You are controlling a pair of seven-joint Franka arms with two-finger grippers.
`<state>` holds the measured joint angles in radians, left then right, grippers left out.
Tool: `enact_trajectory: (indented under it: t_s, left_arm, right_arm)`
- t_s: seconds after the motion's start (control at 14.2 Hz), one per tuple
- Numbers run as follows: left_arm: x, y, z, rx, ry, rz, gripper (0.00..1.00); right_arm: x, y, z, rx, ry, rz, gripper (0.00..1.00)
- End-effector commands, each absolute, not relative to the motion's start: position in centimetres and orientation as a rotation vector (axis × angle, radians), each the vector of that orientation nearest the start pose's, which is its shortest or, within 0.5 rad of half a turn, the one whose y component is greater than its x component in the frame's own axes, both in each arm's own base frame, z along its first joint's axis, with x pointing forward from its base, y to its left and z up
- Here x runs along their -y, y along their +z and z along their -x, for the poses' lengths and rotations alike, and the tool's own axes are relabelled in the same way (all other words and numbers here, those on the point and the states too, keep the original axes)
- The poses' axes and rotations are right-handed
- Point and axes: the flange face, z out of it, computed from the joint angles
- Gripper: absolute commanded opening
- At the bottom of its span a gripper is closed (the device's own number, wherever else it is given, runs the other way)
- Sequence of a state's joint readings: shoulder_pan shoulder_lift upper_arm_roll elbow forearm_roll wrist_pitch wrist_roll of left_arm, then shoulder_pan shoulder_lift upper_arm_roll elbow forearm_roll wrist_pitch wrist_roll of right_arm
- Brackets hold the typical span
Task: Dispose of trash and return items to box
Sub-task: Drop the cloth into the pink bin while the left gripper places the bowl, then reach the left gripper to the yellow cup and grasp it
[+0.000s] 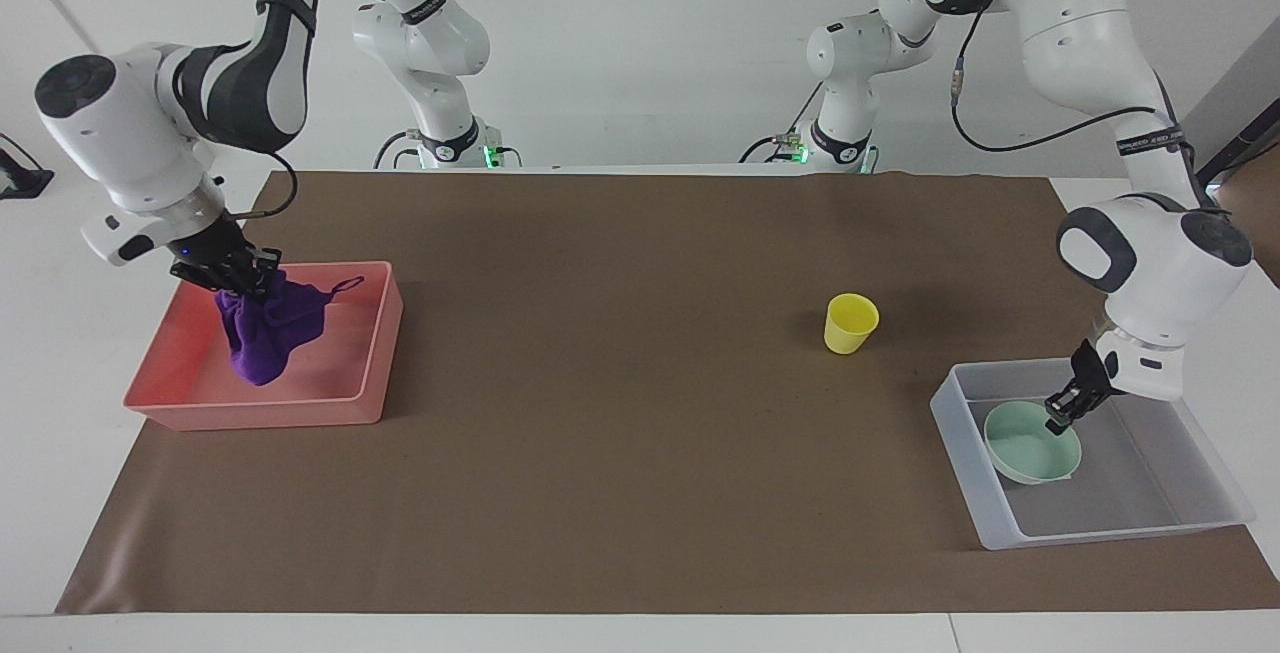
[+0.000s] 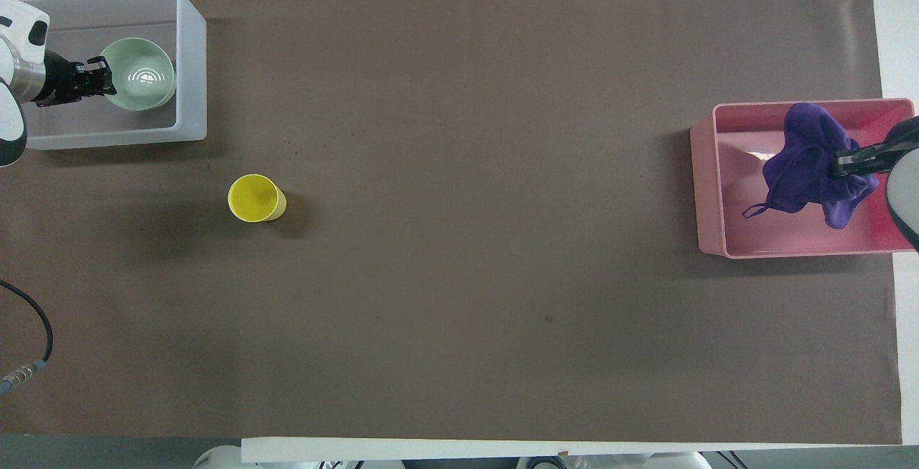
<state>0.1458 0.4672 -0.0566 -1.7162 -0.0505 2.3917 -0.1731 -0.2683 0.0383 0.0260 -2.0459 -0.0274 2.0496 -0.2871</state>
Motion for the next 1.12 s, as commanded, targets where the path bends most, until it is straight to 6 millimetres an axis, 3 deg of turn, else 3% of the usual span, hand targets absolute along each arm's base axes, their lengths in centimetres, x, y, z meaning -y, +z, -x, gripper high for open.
enact_trajectory:
  t_s: [0.0,0.07,0.14,0.21,0.28,0.35,0.42,0.63,0.77,0.91,1.05]
  left_arm:
    - [-6.1,35.4,-69.0,0.469,-0.376,3.151,0.97]
    - [-5.9,37.1,-69.0,0.465,-0.398,3.147,1.0]
    - [-5.6,40.5,-68.7,0.457,-0.444,3.142,1.0]
    - [-4.6,43.1,-68.0,0.43,-0.427,3.148,1.0]
    - [-3.6,45.5,-67.0,0.405,-0.395,3.153,1.0]
    - [-3.1,48.0,-65.6,0.384,-0.353,3.154,1.0]
    - [-1.0,48.9,-64.0,0.329,-0.253,3.162,1.0]
    - [7.3,47.0,-57.9,0.229,0.072,3.153,1.0]
    - [11.9,44.2,-53.2,0.264,0.164,3.118,1.0]
    - [13.1,41.5,-50.3,0.221,0.106,3.13,1.0]
    - [12.8,39.6,-48.8,0.221,0.065,3.136,1.0]
  right_arm:
    - [12.4,38.0,-52.6,0.134,0.025,3.173,0.08]
    - [12.6,37.2,-52.5,0.129,0.003,3.176,0.12]
    - [12.6,36.8,-52.5,0.129,0.003,3.175,0.18]
    - [12.3,37.0,-52.7,0.136,0.002,3.175,0.35]
    - [12.7,37.0,-52.7,0.115,0.002,3.176,0.67]
    - [12.8,37.5,-52.9,0.097,0.002,3.177,0.77]
    - [12.8,38.3,-53.2,0.097,0.021,3.175,0.84]
    - [11.1,41.6,-54.7,0.067,0.028,3.163,0.99]
    - [7.0,43.9,-56.3,0.069,0.008,3.167,0.99]
    - [4.7,45.2,-57.5,0.025,0.034,3.166,0.99]
    - [2.1,48.2,-58.4,0.075,0.096,3.162,0.99]
